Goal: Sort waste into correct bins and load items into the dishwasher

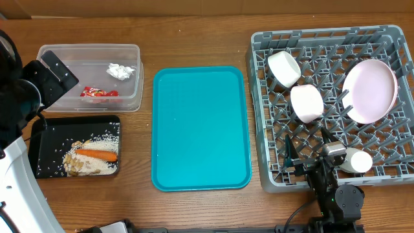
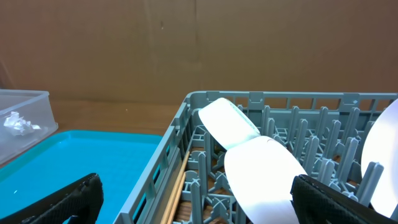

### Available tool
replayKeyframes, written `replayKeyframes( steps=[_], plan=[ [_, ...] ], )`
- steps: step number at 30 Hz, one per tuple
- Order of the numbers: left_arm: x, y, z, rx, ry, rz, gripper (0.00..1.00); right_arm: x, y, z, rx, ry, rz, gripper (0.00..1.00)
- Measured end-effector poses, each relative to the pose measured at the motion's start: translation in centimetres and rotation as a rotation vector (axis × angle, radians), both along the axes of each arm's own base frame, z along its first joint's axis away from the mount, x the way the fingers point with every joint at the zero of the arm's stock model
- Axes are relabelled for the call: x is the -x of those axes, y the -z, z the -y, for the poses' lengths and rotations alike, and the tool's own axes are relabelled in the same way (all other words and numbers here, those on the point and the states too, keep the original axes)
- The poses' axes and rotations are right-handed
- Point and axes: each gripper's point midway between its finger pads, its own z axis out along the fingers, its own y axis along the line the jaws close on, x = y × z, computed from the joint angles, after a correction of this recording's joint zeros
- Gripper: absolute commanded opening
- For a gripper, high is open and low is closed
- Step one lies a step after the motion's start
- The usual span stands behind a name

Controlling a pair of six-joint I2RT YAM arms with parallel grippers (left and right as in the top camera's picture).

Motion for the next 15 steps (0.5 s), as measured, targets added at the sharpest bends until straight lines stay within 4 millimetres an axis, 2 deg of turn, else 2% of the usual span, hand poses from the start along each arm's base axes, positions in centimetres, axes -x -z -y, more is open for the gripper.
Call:
replayKeyframes(
  steps=[9,11,15],
  plan=[
    [0.4,-0.3,-0.3,-0.044,-0.009,0.002,1.0,0.0,0.0,0.0,0.0,0.0,0.0,1.0],
    [0.4,-1.1,0.1,-0.096,0.017,0.037,1.0,0.0,0.0,0.0,0.0,0.0,0.0,1.0],
    [-0.1,-3.5,2.4,-0.215,0.152,0.185,1.0,0.0,0.0,0.0,0.0,0.0,0.0,1.0]
  ],
)
